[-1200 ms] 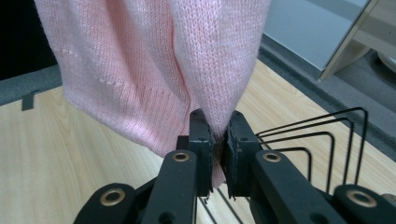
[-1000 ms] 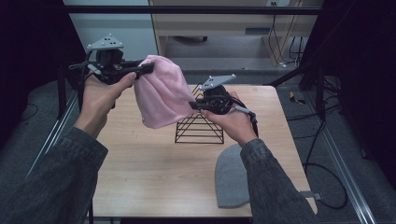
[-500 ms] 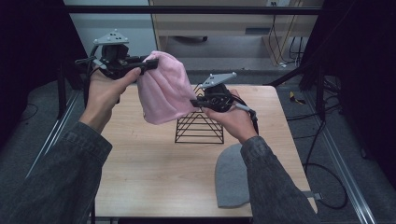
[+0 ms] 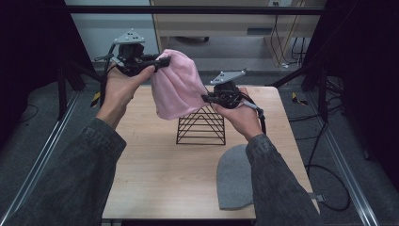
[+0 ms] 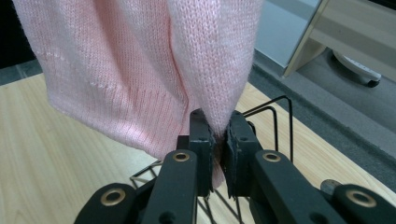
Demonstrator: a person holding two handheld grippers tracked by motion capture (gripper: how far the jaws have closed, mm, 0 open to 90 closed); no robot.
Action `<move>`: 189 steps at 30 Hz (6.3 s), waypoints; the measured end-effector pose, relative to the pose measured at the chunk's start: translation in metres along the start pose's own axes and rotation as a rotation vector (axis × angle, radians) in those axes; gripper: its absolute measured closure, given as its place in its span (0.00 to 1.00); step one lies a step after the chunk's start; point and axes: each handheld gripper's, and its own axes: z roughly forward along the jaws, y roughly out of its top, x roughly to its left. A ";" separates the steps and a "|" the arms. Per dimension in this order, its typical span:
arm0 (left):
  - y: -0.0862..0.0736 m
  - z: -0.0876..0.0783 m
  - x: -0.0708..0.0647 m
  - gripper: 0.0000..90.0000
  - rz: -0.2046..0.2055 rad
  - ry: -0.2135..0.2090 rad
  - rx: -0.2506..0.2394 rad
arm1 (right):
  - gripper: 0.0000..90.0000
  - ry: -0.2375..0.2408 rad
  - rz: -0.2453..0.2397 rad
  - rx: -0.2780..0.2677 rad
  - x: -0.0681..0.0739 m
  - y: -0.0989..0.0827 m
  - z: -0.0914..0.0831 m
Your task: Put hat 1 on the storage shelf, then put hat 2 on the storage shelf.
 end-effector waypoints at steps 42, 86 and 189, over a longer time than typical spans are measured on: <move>-0.020 0.038 -0.024 0.82 0.026 -0.050 0.022 | 0.93 -0.038 0.024 -0.014 -0.007 -0.055 0.001; -0.048 0.074 -0.053 0.82 0.064 -0.121 0.119 | 0.93 -0.068 0.043 0.091 -0.019 -0.110 0.001; -0.235 0.015 -0.074 0.07 -0.035 -0.057 0.443 | 0.49 -0.104 0.245 0.385 -0.041 -0.197 -0.051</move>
